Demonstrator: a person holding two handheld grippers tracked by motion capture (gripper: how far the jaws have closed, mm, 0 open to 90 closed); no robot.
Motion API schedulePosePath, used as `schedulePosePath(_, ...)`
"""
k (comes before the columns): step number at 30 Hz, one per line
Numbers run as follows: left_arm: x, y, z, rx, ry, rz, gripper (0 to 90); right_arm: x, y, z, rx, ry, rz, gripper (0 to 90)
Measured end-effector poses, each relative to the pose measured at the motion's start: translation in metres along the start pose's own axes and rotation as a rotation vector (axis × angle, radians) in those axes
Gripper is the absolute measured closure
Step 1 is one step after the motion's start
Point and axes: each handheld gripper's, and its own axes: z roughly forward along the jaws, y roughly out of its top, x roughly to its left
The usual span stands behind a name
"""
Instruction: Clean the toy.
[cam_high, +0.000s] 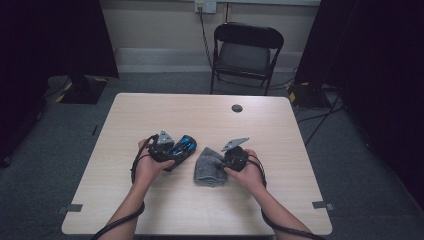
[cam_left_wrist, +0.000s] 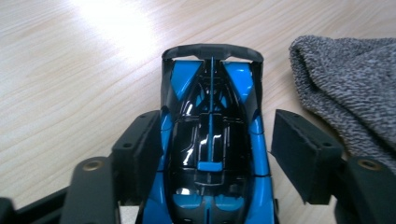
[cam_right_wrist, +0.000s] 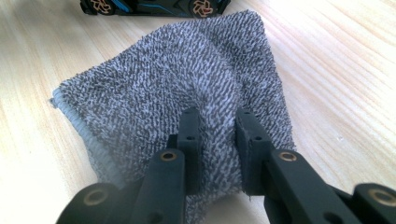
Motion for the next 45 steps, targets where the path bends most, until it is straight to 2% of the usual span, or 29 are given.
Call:
schedulePosePath(12,-0.030,0.011,-0.016,-0.034,-0.059,0.013,32.7,-0.003,-0.004,-0.007,0.006,-0.059,0.039,74.1)
schedulePosePath(17,-0.045,0.014,-0.016,-0.041,-0.090,0.029,33.1,-0.002,-0.003,-0.010,0.011,-0.071,0.041,69.4)
schedulePosePath(21,-0.057,0.016,-0.012,-0.042,-0.112,0.049,34.4,-0.002,-0.001,-0.016,0.001,-0.075,0.036,63.9)
schedulePosePath(29,-0.076,0.021,-0.002,-0.047,-0.156,0.054,33.9,-0.010,0.005,-0.031,-0.026,-0.095,0.033,56.1)
schedulePosePath(32,-0.081,0.024,0.001,-0.048,-0.163,0.053,33.9,-0.014,0.004,-0.034,-0.024,-0.115,0.033,53.4)
schedulePosePath(35,-0.088,0.026,0.005,-0.051,-0.178,0.058,34.1,-0.021,0.003,-0.036,-0.030,-0.146,0.025,54.4)
schedulePosePath(39,-0.097,0.029,0.014,-0.047,-0.201,0.072,35.1,-0.033,0.001,-0.034,-0.033,-0.150,0.055,56.5)
schedulePosePath(45,-0.113,0.032,0.032,-0.034,-0.251,0.087,40.2,-0.044,0.001,-0.020,-0.021,-0.148,0.064,55.8)
